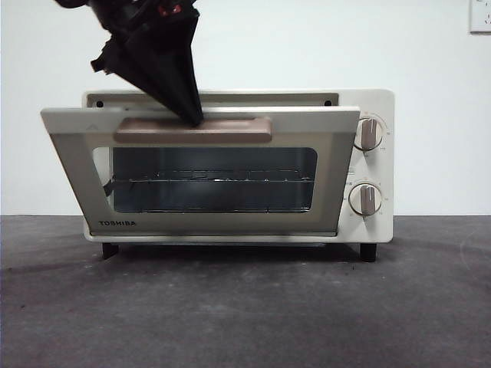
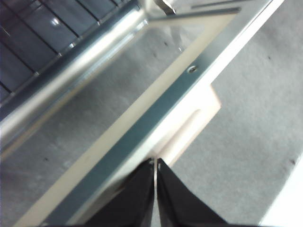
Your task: The left arm flap open the oven, the right arm pick bread and place it into oven, the left arm flap close the oven
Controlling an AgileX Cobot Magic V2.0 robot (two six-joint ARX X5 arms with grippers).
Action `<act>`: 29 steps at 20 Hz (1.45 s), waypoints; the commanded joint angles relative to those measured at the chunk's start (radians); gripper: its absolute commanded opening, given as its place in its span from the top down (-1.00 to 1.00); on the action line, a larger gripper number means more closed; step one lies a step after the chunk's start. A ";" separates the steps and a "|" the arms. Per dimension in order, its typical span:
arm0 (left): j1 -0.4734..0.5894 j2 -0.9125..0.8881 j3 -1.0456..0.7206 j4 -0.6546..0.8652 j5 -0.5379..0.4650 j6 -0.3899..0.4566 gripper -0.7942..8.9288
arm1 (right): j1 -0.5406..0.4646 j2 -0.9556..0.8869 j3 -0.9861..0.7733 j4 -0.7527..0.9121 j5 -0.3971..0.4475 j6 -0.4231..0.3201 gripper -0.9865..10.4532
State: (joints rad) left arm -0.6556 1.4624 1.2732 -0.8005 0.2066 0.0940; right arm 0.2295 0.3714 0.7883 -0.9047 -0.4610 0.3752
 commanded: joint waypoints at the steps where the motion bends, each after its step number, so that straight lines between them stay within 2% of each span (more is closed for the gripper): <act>1: -0.004 -0.018 -0.069 0.066 -0.058 -0.021 0.80 | 0.005 -0.001 0.006 0.010 -0.003 0.010 0.58; 8: -0.049 -0.186 -0.336 0.277 -0.078 -0.158 0.80 | 0.005 -0.001 0.006 0.013 0.045 0.006 0.58; 14: -0.106 -0.220 -0.449 0.392 -0.121 -0.248 0.80 | 0.005 -0.001 0.006 0.014 0.047 0.006 0.58; 26: -0.182 -0.223 -0.475 0.396 -0.155 -0.284 0.80 | 0.005 -0.001 0.006 0.013 0.042 0.011 0.58; 29: -0.189 -0.276 -0.475 0.356 -0.155 -0.287 0.80 | 0.005 0.000 0.006 0.015 0.024 0.019 0.58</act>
State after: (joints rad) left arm -0.8299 1.1858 0.7944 -0.4545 0.0532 -0.1833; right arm 0.2295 0.3717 0.7883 -0.9009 -0.4332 0.3790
